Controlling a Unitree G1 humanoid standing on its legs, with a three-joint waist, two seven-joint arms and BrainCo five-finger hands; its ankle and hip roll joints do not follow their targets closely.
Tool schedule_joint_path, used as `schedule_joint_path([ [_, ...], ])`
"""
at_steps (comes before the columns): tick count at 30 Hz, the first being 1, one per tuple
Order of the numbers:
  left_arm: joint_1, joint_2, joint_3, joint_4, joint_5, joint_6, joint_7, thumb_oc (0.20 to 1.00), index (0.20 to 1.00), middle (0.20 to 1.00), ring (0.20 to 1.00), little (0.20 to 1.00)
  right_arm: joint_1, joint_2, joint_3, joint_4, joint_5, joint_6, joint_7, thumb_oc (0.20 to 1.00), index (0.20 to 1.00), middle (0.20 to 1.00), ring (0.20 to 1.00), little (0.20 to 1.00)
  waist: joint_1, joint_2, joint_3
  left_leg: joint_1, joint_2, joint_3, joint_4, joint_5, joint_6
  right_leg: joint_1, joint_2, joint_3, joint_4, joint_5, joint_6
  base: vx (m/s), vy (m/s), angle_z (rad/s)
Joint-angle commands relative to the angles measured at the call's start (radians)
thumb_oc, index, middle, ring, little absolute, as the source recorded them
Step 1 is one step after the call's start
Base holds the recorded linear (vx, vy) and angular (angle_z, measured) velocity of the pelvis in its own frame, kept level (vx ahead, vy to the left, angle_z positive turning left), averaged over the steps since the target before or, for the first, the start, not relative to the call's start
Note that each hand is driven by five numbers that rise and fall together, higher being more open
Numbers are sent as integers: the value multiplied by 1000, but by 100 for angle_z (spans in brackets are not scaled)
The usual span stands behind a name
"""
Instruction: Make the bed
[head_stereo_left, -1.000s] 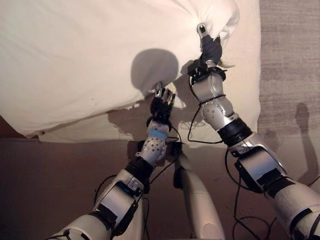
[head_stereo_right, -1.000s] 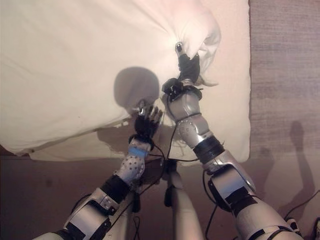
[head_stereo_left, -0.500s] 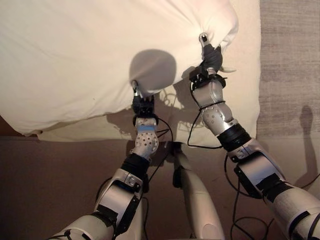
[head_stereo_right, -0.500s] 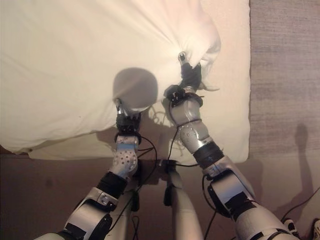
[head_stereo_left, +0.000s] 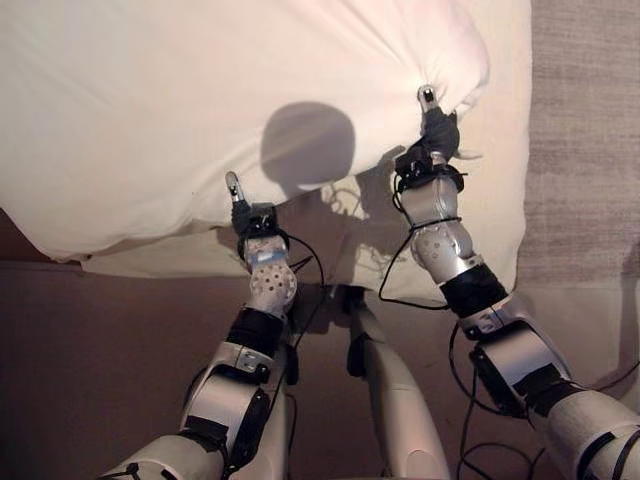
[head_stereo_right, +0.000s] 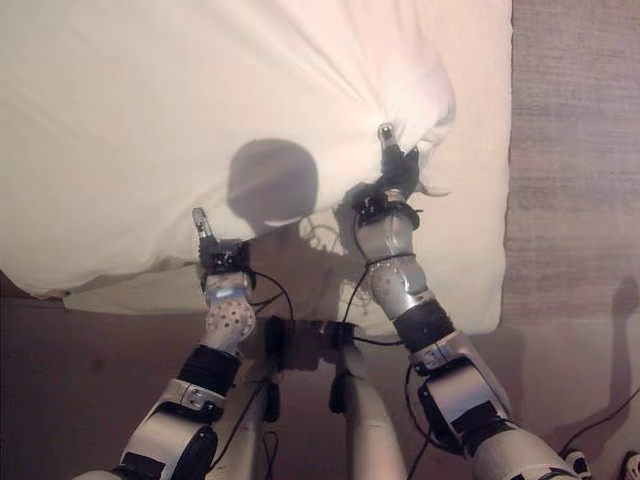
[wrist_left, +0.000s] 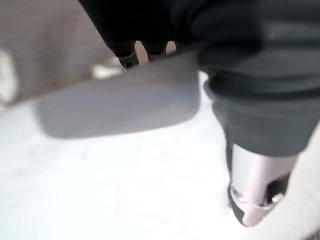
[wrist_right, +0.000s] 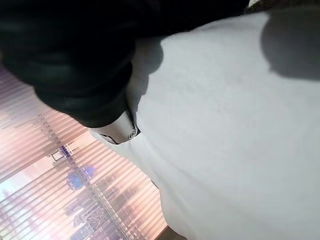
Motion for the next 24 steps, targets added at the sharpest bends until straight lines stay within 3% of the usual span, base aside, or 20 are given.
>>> schedule_joint_path([
  [1, 5, 129, 124, 3, 149, -41, 36, 1000, 1000, 1000, 1000, 1000, 131, -73, -240, -165, -39, -195, -3, 200, 200, 200, 200, 200, -18, 0, -72, -22, 23, -37, -31, 11, -46, 28, -55, -54, 113, -92, 64, 0, 0, 0],
  [9, 20, 240, 171, 18, 223, -4, 22, 1000, 1000, 1000, 1000, 1000, 235, -59, -283, -115, -10, -183, 46, 200, 200, 200, 200, 200, -27, 14, -89, -44, 29, -41, 8, -4, -42, 10, -52, -47, 142, -101, 58, 0, 2, 1],
  [10, 23, 246, 172, 20, 220, 3, 8, 918, 918, 918, 918, 918, 249, -56, -286, -108, -4, -178, 58, 200, 200, 200, 200, 200, -28, 16, -91, -45, 28, -41, 7, -4, -43, 9, -50, -45, 142, -103, 58, 0, 0, 0],
  [11, 26, 259, 165, 31, 216, 25, -15, 485, 485, 485, 485, 485, 266, -55, -285, -95, 11, -174, 79, 200, 200, 200, 200, 200, -30, 16, -95, -48, 28, -43, 7, -2, -43, 7, -51, -42, 142, -103, 57, 0, 0, 0],
  [13, 26, 301, 148, 40, 243, 62, -56, 200, 200, 200, 200, 200, 303, -59, -281, -71, 35, -157, 120, 200, 200, 200, 200, 200, -34, 18, -99, -53, 29, -45, 4, 3, -43, 3, -50, -41, 142, -102, 56, -5, 20, 4],
  [19, 14, 366, 89, 23, 284, 115, -140, 200, 200, 200, 200, 200, 416, -51, -258, -22, 60, -97, 205, 200, 200, 200, 200, 200, -40, 25, -107, -42, 33, -62, -32, 7, -56, 8, -44, -38, 136, -121, 67, 34, 7, 4],
  [24, 31, 353, 63, -20, 290, 128, -178, 200, 200, 200, 200, 200, 485, -13, -247, 18, 69, -72, 228, 200, 200, 200, 200, 200, -36, 35, -99, -35, 28, -75, -49, 23, -56, 0, -54, -46, 170, -139, 62, -17, -2, 7],
])
